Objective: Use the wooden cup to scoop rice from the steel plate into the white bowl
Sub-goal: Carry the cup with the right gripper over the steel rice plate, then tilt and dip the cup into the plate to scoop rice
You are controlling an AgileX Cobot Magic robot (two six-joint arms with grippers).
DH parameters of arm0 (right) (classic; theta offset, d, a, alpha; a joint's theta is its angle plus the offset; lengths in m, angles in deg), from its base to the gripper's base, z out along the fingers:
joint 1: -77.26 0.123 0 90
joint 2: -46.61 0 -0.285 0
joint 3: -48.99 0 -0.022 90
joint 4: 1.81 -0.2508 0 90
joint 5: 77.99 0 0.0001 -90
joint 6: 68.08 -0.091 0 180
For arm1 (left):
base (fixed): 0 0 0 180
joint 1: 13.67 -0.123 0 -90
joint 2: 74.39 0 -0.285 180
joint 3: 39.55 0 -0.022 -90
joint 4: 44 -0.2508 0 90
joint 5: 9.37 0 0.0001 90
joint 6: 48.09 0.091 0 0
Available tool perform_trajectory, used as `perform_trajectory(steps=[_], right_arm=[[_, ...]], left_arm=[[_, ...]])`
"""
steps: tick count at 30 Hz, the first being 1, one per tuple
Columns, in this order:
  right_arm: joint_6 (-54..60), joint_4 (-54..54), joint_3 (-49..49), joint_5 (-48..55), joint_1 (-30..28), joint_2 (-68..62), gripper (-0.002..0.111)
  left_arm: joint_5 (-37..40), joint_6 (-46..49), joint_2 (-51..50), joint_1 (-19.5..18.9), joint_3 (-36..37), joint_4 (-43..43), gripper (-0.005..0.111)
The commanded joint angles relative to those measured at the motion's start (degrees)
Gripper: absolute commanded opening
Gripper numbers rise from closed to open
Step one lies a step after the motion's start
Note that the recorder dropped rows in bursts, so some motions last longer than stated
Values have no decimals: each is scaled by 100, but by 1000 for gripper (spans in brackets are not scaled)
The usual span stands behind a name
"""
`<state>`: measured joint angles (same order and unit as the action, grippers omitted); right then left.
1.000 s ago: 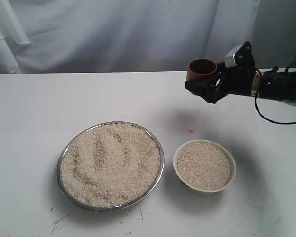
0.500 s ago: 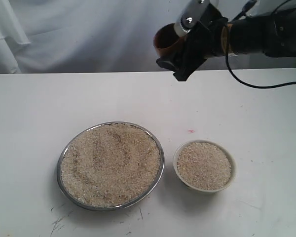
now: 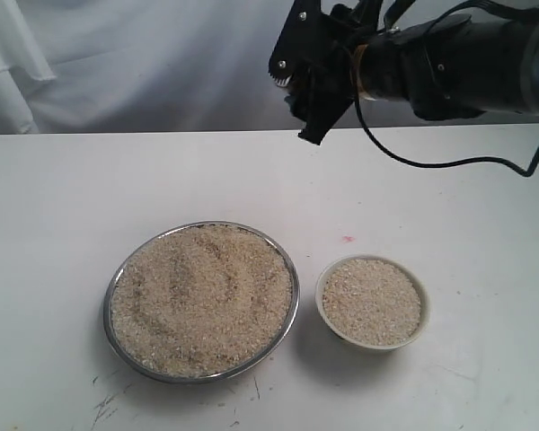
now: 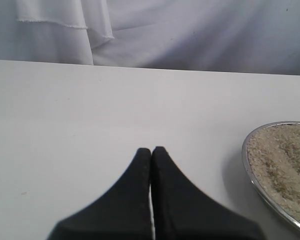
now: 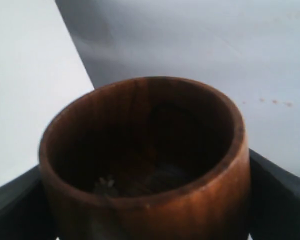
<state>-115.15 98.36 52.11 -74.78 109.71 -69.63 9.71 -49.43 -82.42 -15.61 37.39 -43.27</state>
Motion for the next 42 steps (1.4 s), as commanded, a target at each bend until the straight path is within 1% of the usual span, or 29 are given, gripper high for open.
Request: perform_trajectory(steps=[1, 4, 7, 9, 15, 27, 33, 36, 42], right_arm=[[82, -39, 57, 816, -80, 20, 0], [229, -54, 57, 835, -80, 20, 0], [241, -172, 46, 214, -80, 8, 0], [303, -172, 46, 162, 2, -39, 0], [1727, -172, -138, 961, 439, -249, 0], [3953, -162, -660, 1533, 1339, -370, 0], [4977, -179, -673, 2216, 1783, -592, 0], [5358, -179, -673, 2645, 2029, -797, 0], [5480, -22, -662, 3092, 2467, -1021, 0]], left_arm=[[-81, -1, 24, 16, 28, -5, 0], [-81, -1, 24, 16, 28, -5, 0], [-81, -1, 24, 16, 28, -5, 0], [-81, -1, 24, 16, 28, -5, 0], [-81, -1, 24, 16, 28, -5, 0], [-81, -1, 24, 16, 28, -5, 0], [-81, -1, 24, 16, 28, -5, 0], [-81, -1, 24, 16, 28, -5, 0], [-81, -1, 24, 16, 28, -5, 0]])
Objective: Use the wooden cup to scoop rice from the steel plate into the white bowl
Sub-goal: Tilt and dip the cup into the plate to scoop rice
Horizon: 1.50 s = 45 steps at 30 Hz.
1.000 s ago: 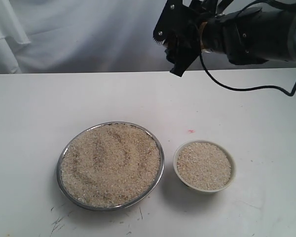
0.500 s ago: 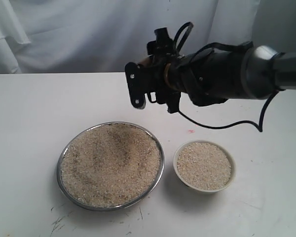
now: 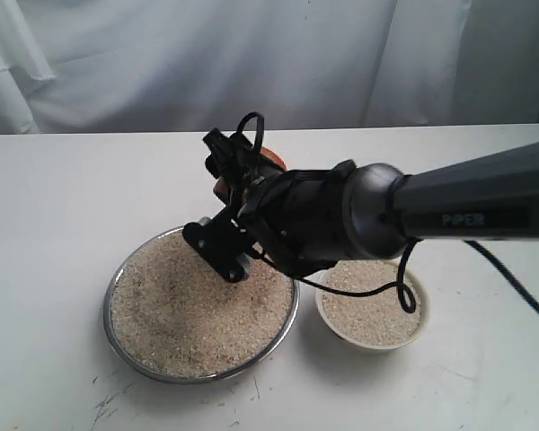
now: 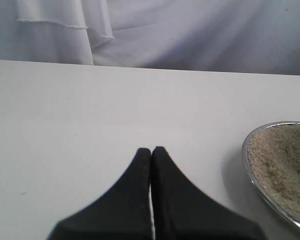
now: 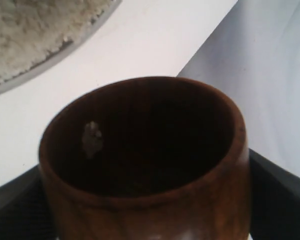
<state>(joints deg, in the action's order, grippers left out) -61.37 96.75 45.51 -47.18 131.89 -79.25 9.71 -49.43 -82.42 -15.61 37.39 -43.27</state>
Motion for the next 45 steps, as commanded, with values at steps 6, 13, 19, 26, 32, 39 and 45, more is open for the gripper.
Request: perform_trajectory(steps=[6, 13, 19, 26, 32, 39, 45], right_arm=[[219, 139, 32, 438, 535, -93, 0], [296, 139, 356, 483, 574, -551, 0], [321, 139, 605, 266, 642, -875, 0], [436, 139, 614, -16, 642, -1055, 0], [946, -382, 603, -398, 642, -1138, 0], [1115, -1236, 603, -896, 642, -1073, 0], [1368, -2202, 603, -1263, 530, -1073, 0]], left_arm=[[-81, -1, 24, 16, 28, -5, 0], [-81, -1, 24, 16, 28, -5, 0], [-81, -1, 24, 16, 28, -5, 0], [-81, -1, 24, 16, 28, -5, 0], [-81, -1, 24, 16, 28, -5, 0], [-81, -1, 24, 16, 28, -5, 0], [-81, -1, 24, 16, 28, -5, 0]])
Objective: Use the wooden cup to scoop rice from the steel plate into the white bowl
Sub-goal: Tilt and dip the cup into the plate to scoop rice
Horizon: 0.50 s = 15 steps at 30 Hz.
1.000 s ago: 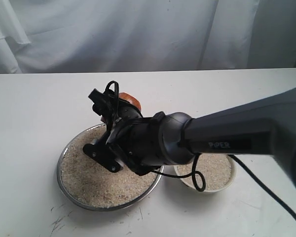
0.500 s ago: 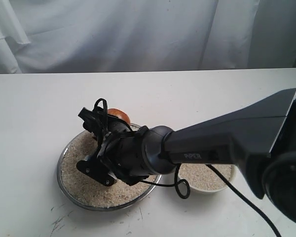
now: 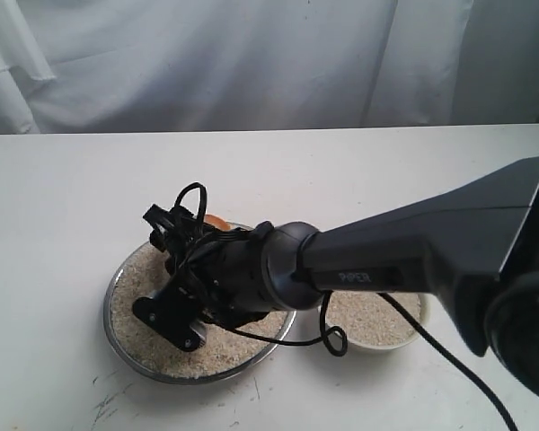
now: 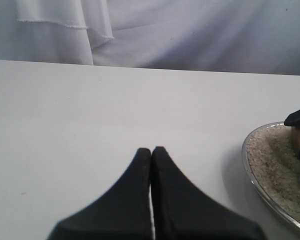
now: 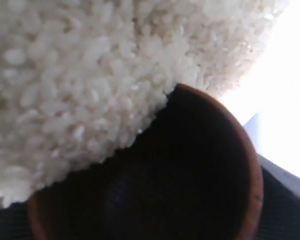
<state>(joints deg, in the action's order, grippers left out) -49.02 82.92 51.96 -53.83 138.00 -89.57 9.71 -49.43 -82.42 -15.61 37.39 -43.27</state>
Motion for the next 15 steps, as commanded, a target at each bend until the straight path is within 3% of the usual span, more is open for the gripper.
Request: perform_trajectory(steps=[1, 15], right_arm=[[151, -933, -41, -674, -110, -41, 0], [561, -3029, -41, -1367, -476, -41, 0]], left_arm=[[-81, -1, 24, 16, 28, -5, 0], [-81, -1, 24, 16, 28, -5, 0]])
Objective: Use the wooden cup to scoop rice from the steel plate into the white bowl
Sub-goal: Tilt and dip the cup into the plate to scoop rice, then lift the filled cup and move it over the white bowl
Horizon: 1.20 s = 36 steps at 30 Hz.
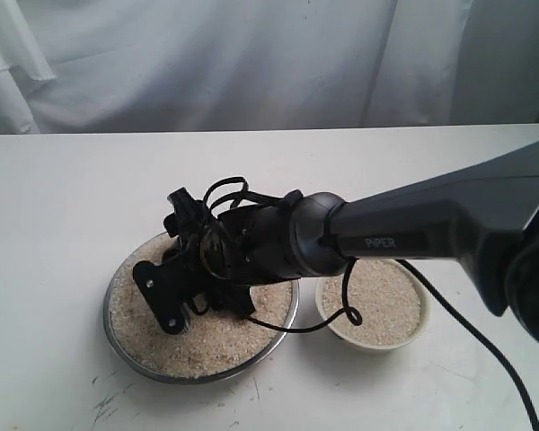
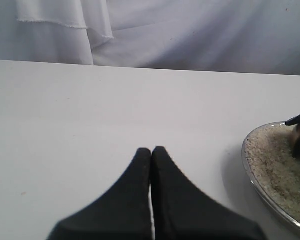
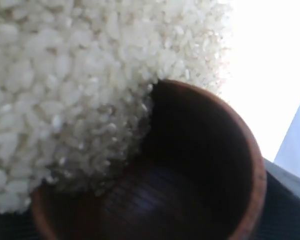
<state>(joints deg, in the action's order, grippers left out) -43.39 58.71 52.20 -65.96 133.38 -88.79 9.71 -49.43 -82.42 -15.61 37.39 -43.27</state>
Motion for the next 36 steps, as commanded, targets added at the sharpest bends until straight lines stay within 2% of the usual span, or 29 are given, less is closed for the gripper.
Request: perform_trajectory(steps=[1, 9, 13, 17, 28, 36], right_arm=[[-2, -749, -65, -179, -18, -102, 0], [33, -1820, -65, -306, -104, 223, 0], [638, -2974, -65, -395, -209, 307, 0], [990, -3510, -65, -406, -321, 376, 0], [988, -3894, -131, -388, -510, 827, 0], [971, -3898, -1220, -422, -591, 1879, 0]], left_arm=[[-81, -1, 24, 16, 28, -5, 0], [-81, -1, 24, 16, 28, -5, 0], [-81, -1, 24, 16, 28, -5, 0], [-81, -1, 24, 16, 28, -5, 0], [-81, -1, 24, 16, 28, -5, 0], [-81, -1, 24, 16, 28, -5, 0]])
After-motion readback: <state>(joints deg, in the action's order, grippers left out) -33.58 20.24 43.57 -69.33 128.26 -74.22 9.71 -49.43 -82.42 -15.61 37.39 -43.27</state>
